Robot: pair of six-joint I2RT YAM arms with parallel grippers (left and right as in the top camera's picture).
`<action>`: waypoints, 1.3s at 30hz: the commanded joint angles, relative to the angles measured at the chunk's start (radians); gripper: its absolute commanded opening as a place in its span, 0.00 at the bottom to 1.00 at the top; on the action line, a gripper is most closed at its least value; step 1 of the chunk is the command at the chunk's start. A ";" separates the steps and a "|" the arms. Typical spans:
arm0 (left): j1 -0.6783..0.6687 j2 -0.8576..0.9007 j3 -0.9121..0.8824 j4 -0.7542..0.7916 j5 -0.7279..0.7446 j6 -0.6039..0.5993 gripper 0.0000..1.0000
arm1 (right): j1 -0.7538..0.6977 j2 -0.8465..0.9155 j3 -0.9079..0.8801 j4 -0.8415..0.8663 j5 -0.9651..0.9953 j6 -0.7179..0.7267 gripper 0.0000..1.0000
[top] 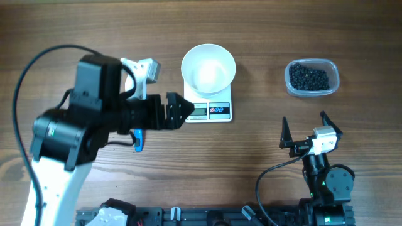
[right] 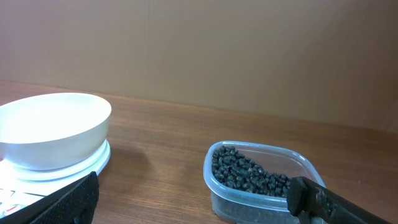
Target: Scoop item into bowl and weigh 150g on scale
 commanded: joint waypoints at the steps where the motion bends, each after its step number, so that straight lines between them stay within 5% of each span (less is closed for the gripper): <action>1: -0.016 0.104 0.080 -0.076 -0.273 -0.035 1.00 | 0.006 -0.011 -0.001 0.001 0.013 -0.008 1.00; 11: -0.016 0.210 0.076 -0.084 -0.288 -0.031 1.00 | 0.006 -0.011 -0.001 0.002 0.013 -0.008 1.00; 15: -0.016 0.245 0.076 -0.075 -0.411 -0.061 1.00 | 0.006 -0.011 -0.001 0.002 0.013 -0.009 1.00; 39: -0.016 0.272 0.058 -0.090 -0.351 -0.092 1.00 | 0.006 -0.011 -0.001 0.002 0.013 -0.008 1.00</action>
